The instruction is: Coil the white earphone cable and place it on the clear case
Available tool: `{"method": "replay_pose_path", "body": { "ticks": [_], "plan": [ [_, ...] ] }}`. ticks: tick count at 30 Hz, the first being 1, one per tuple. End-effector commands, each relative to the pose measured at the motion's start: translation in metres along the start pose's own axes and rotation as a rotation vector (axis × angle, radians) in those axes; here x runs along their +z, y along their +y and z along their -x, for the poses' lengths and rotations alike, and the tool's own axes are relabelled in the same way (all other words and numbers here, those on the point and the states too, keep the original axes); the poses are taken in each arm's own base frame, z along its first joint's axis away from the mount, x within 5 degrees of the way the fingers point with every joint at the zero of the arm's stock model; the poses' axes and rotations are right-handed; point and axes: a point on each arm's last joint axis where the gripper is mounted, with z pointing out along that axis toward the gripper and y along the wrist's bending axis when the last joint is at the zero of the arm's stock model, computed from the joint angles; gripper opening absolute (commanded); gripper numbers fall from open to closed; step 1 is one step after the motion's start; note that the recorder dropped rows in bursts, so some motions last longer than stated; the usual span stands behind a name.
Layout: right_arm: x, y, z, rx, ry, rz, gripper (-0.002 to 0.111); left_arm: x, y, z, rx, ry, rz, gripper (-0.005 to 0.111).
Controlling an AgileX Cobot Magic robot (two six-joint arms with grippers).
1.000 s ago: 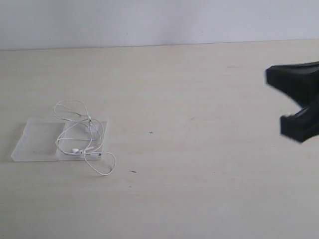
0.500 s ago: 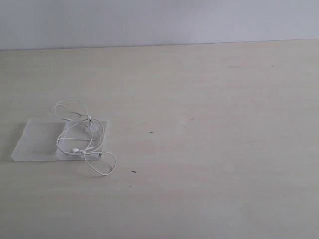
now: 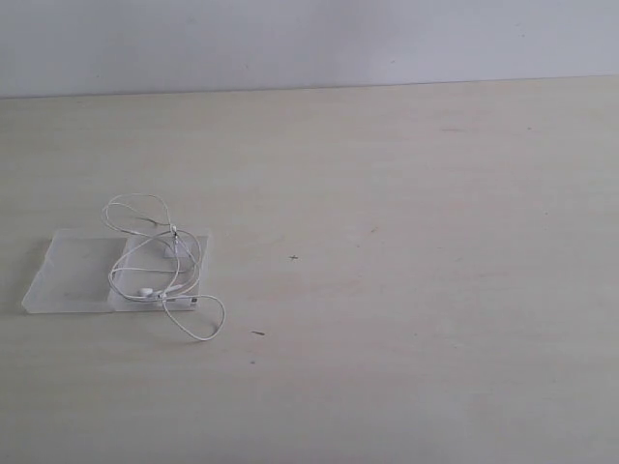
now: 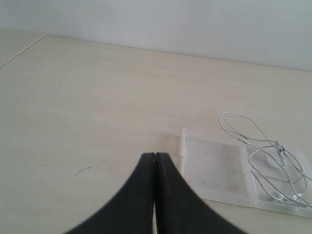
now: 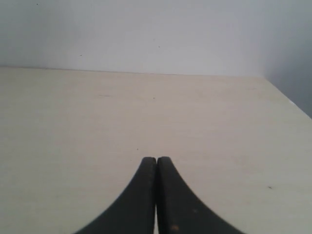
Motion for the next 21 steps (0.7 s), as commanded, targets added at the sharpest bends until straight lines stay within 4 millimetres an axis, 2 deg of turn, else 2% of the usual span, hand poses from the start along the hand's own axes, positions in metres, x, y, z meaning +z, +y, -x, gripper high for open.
{"method": "replay_pose_path", "body": {
  "ticks": [1, 21],
  "plan": [
    [-0.003, -0.0002, -0.0009, 0.008, -0.028, -0.009, 0.0, -0.0004, -0.0003, 0.0002, -0.002, -0.008, -0.004, 0.0],
    [-0.003, -0.0002, -0.0008, 0.01, -0.028, -0.008, 0.0, -0.0004, -0.002, 0.0, 0.007, -0.005, -0.036, 0.0]
  ]
}}
